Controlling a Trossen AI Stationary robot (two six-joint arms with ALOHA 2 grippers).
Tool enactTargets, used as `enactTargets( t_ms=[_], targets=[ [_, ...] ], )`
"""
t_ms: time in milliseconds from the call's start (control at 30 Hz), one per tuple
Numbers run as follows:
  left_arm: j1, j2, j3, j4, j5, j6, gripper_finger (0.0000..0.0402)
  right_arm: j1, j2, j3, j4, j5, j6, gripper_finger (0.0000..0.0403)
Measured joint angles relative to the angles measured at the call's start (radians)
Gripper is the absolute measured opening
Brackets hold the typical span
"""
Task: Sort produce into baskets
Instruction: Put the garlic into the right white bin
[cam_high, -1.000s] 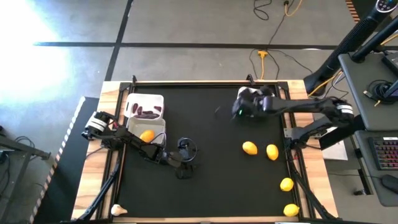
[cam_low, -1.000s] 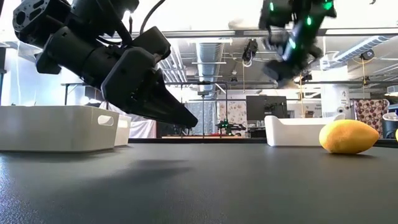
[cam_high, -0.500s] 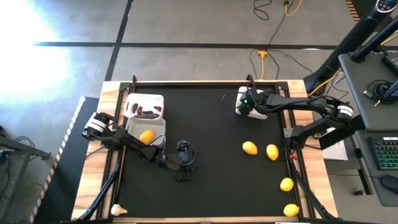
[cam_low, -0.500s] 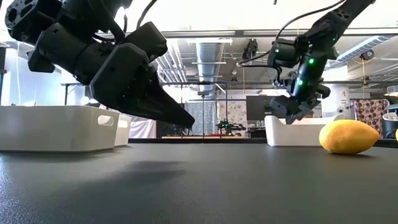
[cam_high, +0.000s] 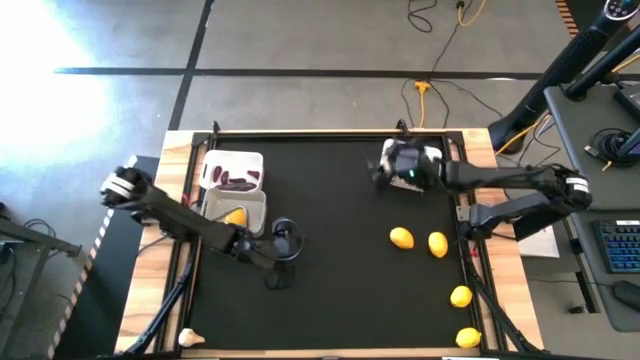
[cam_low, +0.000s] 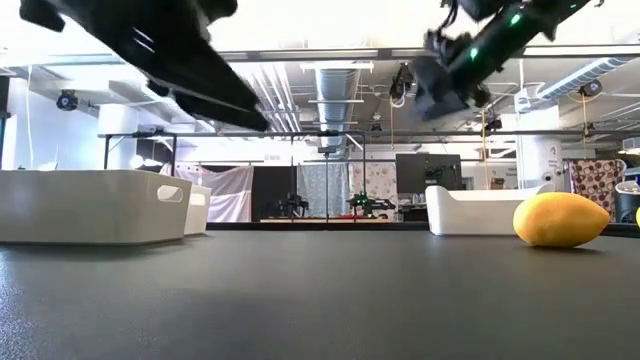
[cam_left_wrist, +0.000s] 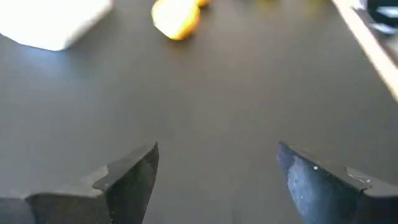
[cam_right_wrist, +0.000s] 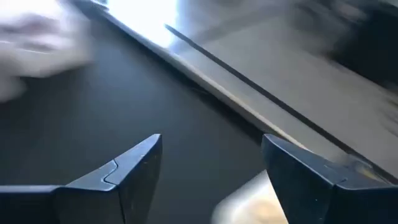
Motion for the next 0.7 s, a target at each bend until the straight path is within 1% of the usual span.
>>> enactTargets(
  t_ms=[67,133,200,233,333,433,500,567,633,700],
  targets=[
    [-0.012,-0.058,0.016,-0.133,0.124,-0.046,0.0309,0.104,0.003,-0.030,0.109,-0.003,-0.018,0.0261],
    [-0.031,-0.107,0.036,-0.245,0.240,-0.150,0.0309,0.209,0.023,-0.065,0.241,-0.008,-0.062,0.0257],
    [-0.055,-0.141,0.056,-0.342,0.327,-0.275,0.0309,0.307,0.064,-0.099,0.386,-0.008,-0.119,0.0252],
    [-0.074,-0.154,0.065,-0.379,0.352,-0.337,0.0309,0.349,0.090,-0.116,0.461,-0.008,-0.139,0.0250],
    [-0.130,-0.172,0.081,-0.450,0.361,-0.517,0.0309,0.447,0.188,-0.153,0.680,0.003,-0.159,0.0245],
    [-0.198,-0.171,0.098,-0.488,0.363,-0.685,0.0309,0.508,0.316,-0.164,0.877,0.009,-0.150,0.0241],
    [-0.247,-0.158,0.114,-0.521,0.394,-0.806,0.0309,0.545,0.412,-0.160,0.987,0.003,-0.184,0.0240],
    [-0.308,-0.139,0.131,-0.586,0.433,-0.973,0.0309,0.591,0.500,-0.135,1.040,-0.021,-0.235,0.0240],
    [-0.382,-0.109,0.150,-0.644,0.454,-1.152,0.0309,0.636,0.571,-0.097,1.036,-0.025,-0.248,0.0240],
    [-0.468,-0.073,0.175,-0.674,0.469,-1.285,0.0309,0.670,0.633,-0.056,1.034,-0.025,-0.260,0.0238]
  ],
)
